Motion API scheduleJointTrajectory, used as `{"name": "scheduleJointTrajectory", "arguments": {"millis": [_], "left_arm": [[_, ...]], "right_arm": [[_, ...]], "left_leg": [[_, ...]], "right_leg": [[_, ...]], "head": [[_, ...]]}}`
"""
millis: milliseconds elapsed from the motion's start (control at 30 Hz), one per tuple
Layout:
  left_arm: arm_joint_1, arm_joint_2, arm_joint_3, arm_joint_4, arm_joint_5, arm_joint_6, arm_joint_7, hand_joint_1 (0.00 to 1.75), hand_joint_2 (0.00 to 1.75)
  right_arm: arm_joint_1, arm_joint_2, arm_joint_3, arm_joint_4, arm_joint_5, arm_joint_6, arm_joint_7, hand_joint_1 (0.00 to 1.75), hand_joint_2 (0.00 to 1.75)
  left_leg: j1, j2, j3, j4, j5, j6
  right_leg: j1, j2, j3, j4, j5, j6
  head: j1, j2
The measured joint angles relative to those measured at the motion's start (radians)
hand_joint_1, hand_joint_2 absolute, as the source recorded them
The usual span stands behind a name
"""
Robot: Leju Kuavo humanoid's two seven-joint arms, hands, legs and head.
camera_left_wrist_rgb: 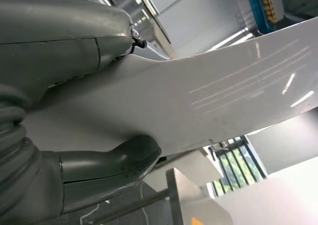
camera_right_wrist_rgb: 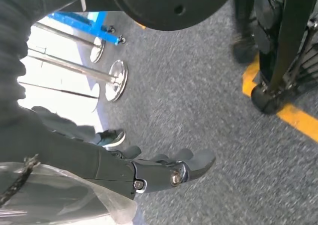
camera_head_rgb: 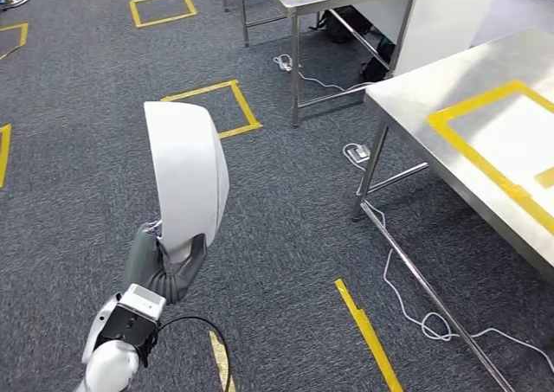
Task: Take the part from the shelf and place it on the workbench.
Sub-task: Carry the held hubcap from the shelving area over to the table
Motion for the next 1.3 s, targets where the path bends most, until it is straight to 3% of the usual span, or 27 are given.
{"name": "scheduleJointTrajectory", "arguments": {"millis": [67, 100, 133, 167, 200, 233, 267, 333, 367, 400, 433, 500, 533, 567, 633, 700, 767, 833, 867, 900, 933, 1000, 1067, 1133, 1167, 1200, 1300], "left_arm": [[0.002, 0.002, 0.0, 0.0, 0.0, 0.0, 0.0, 1.75, 1.75], [0.004, 0.003, 0.0, 0.0, 0.0, 0.0, 0.0, 1.75, 1.75], [0.003, 0.003, 0.0, 0.001, 0.0, 0.001, 0.0, 1.75, 1.75], [0.003, 0.003, 0.0, 0.001, 0.0, 0.001, 0.0, 1.75, 1.75], [0.003, 0.002, 0.0, 0.002, 0.0, 0.002, 0.0, 1.75, 1.75], [0.002, 0.002, 0.0, 0.002, 0.0, 0.002, 0.0, 1.75, 1.75], [0.003, 0.002, 0.0, 0.002, 0.0, 0.002, 0.0, 1.75, 1.75], [0.006, 0.002, 0.0, 0.002, -0.001, 0.002, 0.0, 1.75, 1.75], [0.006, 0.002, 0.0, 0.002, -0.004, 0.002, -0.001, 1.75, 1.75], [0.007, 0.002, -0.001, 0.002, -0.008, 0.001, -0.002, 1.75, 1.75], [0.007, 0.002, -0.003, 0.002, -0.014, 0.0, -0.004, 1.75, 1.75], [0.008, 0.002, -0.009, 0.003, -0.027, 0.0, -0.006, 1.75, 1.75], [0.009, 0.003, -0.011, 0.003, -0.031, 0.001, -0.007, 1.75, 1.75], [0.009, 0.003, -0.012, 0.004, -0.035, 0.001, -0.007, 1.75, 1.75], [0.008, 0.003, -0.015, 0.004, -0.038, 0.003, -0.008, 1.75, 1.75], [0.005, 0.003, -0.018, 0.004, -0.04, 0.003, -0.009, 1.75, 1.75], [0.005, 0.005, -0.018, 0.005, -0.041, 0.004, -0.009, 1.75, 1.75], [0.007, 0.007, -0.019, 0.005, -0.041, 0.006, -0.009, 1.75, 1.75], [0.008, 0.008, -0.019, 0.005, -0.041, 0.007, -0.009, 1.75, 1.75], [0.008, 0.009, -0.019, 0.005, -0.042, 0.008, -0.009, 1.75, 1.75], [0.009, 0.01, -0.02, 0.005, -0.043, 0.009, -0.009, 1.75, 1.75], [0.009, 0.011, -0.02, 0.005, -0.045, 0.01, -0.009, 1.75, 1.75], [0.012, 0.013, -0.02, 0.006, -0.048, 0.012, -0.008, 1.75, 1.75], [0.011, 0.014, -0.02, 0.006, -0.052, 0.014, -0.006, 1.75, 1.75], [0.008, 0.013, -0.02, 0.007, -0.055, 0.015, -0.005, 1.75, 1.75], [0.003, 0.013, -0.021, 0.007, -0.058, 0.017, -0.004, 1.75, 1.75], [-0.005, 0.013, -0.021, 0.011, -0.068, 0.02, 0.002, 1.75, 1.75]], "right_arm": [[0.001, 0.001, 0.0, -0.002, 0.0, 0.0, -0.002, 0.0, 1.75], [0.002, 0.003, 0.0, -0.005, 0.0, 0.006, -0.001, 0.0, 1.75], [0.004, 0.008, 0.0, -0.014, 0.001, 0.018, 0.002, 0.0, 1.75], [0.006, 0.013, 0.0, -0.025, 0.002, 0.031, 0.005, 0.0, 1.75], [0.005, 0.018, 0.0, -0.037, 0.004, 0.044, 0.009, 0.0, 1.75], [0.004, 0.02, 0.0, -0.047, 0.004, 0.053, 0.012, 0.0, 1.75], [0.002, 0.021, 0.0, -0.051, 0.005, 0.055, 0.012, 0.0, 1.75], [0.002, 0.021, 0.0, -0.056, 0.005, 0.059, 0.01, 0.0, 1.75], [0.004, 0.021, 0.0, -0.059, 0.005, 0.061, 0.009, 0.0, 1.75], [0.006, 0.021, 0.0, -0.061, 0.006, 0.063, 0.009, 0.0, 1.75], [0.008, 0.021, -0.001, -0.063, 0.007, 0.065, 0.01, 0.0, 1.75], [0.01, 0.021, -0.001, -0.065, 0.008, 0.068, 0.01, 0.0, 1.75], [0.009, 0.022, -0.002, -0.066, 0.009, 0.07, 0.01, 0.0, 1.75], [0.008, 0.023, -0.002, -0.067, 0.009, 0.071, 0.01, 0.0, 1.75], [0.005, 0.025, -0.002, -0.071, 0.01, 0.071, 0.01, 0.0, 1.75], [0.004, 0.025, -0.002, -0.076, 0.01, 0.071, 0.01, 0.0, 1.75], [0.002, 0.025, -0.002, -0.08, 0.01, 0.071, 0.01, 0.0, 1.75], [0.001, 0.025, -0.002, -0.081, 0.012, 0.072, 0.01, 0.0, 1.75], [0.001, 0.026, -0.002, -0.081, 0.014, 0.072, 0.01, 0.0, 1.75], [0.001, 0.026, -0.002, -0.081, 0.016, 0.072, 0.01, 0.0, 1.75], [0.002, 0.026, -0.002, -0.081, 0.018, 0.072, 0.01, 0.0, 1.75], [0.001, 0.026, -0.002, -0.081, 0.022, 0.073, 0.01, 0.0, 1.75], [-0.001, 0.026, -0.002, -0.081, 0.026, 0.074, 0.009, 0.0, 1.75], [0.002, 0.027, -0.002, -0.081, 0.032, 0.075, 0.009, 0.0, 1.75], [0.004, 0.028, -0.002, -0.082, 0.036, 0.075, 0.01, 0.0, 1.75], [0.004, 0.028, -0.002, -0.082, 0.04, 0.076, 0.01, 0.0, 1.75], [-0.002, 0.028, -0.002, -0.082, 0.051, 0.078, 0.01, 0.0, 1.75]], "left_leg": [[-0.002, -0.001, -0.045, 0.019, -0.063, 0.002], [-0.006, -0.025, -0.07, -0.03, -0.024, 0.008], [-0.011, -0.039, -0.067, -0.098, 0.029, 0.022], [-0.016, -0.051, -0.057, -0.169, 0.085, 0.037], [-0.02, -0.059, -0.037, -0.232, 0.145, 0.052], [-0.021, -0.04, -0.013, -0.244, 0.131, 0.063], [-0.022, -0.028, 0.0, -0.247, 0.122, 0.065], [-0.022, -0.005, 0.025, -0.248, 0.1, 0.067], [-0.022, 0.006, 0.04, -0.248, 0.086, 0.066], [-0.022, 0.016, 0.059, -0.248, 0.072, 0.066], [-0.023, 0.026, 0.079, -0.248, 0.056, 0.064], [-0.026, 0.045, 0.113, -0.248, 0.023, 0.059], [-0.028, 0.054, 0.124, -0.248, 0.009, 0.054], [-0.03, 0.061, 0.132, -0.248, -0.001, 0.048], [-0.029, 0.07, 0.142, -0.242, -0.005, 0.036], [-0.025, 0.048, 0.124, -0.193, 0.003, 0.027], [-0.02, 0.013, 0.061, -0.085, -0.022, 0.018], [-0.016, 0.001, -0.011, 0.007, -0.082, 0.012], [-0.014, 0.0, -0.034, 0.022, -0.096, 0.011], [-0.013, -0.002, -0.043, 0.007, -0.083, 0.011], [-0.013, -0.006, -0.041, -0.033, -0.043, 0.011], [-0.011, -0.045, -0.025, -0.144, 0.055, 0.015], [-0.011, -0.083, -0.018, -0.208, 0.087, 0.024], [-0.012, -0.079, -0.014, -0.22, 0.092, 0.038], [-0.01, -0.068, -0.01, -0.226, 0.106, 0.044], [-0.008, -0.055, -0.007, -0.232, 0.112, 0.049], [-0.008, -0.014, -0.005, -0.24, 0.116, 0.059]], "right_leg": [[0.002, 0.024, 0.021, 0.0, -0.016, -0.002], [0.004, 0.051, 0.05, 0.002, -0.039, 0.0], [0.004, 0.071, 0.074, 0.006, -0.06, 0.009], [0.004, 0.075, 0.091, 0.022, -0.078, 0.02], [0.004, 0.065, 0.085, 0.058, -0.09, 0.032], [0.004, 0.04, 0.051, 0.11, -0.097, 0.041], [0.004, 0.015, 0.005, 0.171, -0.113, 0.045], [0.003, 0.001, -0.082, 0.254, -0.171, 0.051], [0.002, -0.001, -0.108, 0.258, -0.193, 0.054], [0.001, -0.004, -0.119, 0.233, -0.192, 0.055], [0.001, -0.011, -0.121, 0.186, -0.161, 0.054], [0.007, -0.051, -0.115, 0.084, -0.034, 0.042], [0.011, -0.066, -0.11, 0.055, 0.015, 0.034], [0.015, -0.073, -0.108, 0.043, 0.043, 0.025], [0.016, -0.053, -0.095, 0.039, 0.04, 0.015], [0.011, -0.031, -0.077, 0.026, 0.037, 0.01], [0.005, -0.009, -0.057, 0.013, 0.031, 0.004], [0.002, 0.016, -0.043, 0.01, 0.023, 0.001], [0.001, 0.03, -0.035, 0.009, 0.018, 0.001], [0.001, 0.044, -0.028, 0.009, 0.014, 0.002], [0.0, 0.057, -0.021, 0.009, 0.011, 0.003], [-0.001, 0.083, -0.014, 0.01, 0.007, 0.008], [-0.002, 0.106, -0.019, 0.013, 0.004, 0.018], [-0.003, 0.128, -0.028, 0.012, 0.003, 0.033], [-0.002, 0.122, -0.03, 0.013, 0.0, 0.039], [0.0, 0.099, -0.038, 0.026, -0.012, 0.045], [0.0, 0.011, -0.107, 0.17, -0.1, 0.059]], "head": [[0.0, 0.0], [0.001, 0.0], [0.001, 0.0], [0.002, 0.0], [0.004, 0.0], [0.004, 0.0], [0.005, 0.0], [0.005, 0.0], [0.005, 0.0], [0.005, 0.0], [0.006, 0.0], [0.004, 0.0], [0.002, 0.0], [0.0, 0.0], [-0.001, 0.0], [-0.002, 0.0], [-0.004, 0.0], [-0.005, 0.0], [-0.005, 0.0], [-0.005, 0.0], [-0.005, 0.0], [-0.004, 0.0], [-0.005, 0.0], [-0.007, 0.0], [-0.008, 0.0], [-0.005, 0.0], [0.003, 0.0]]}}
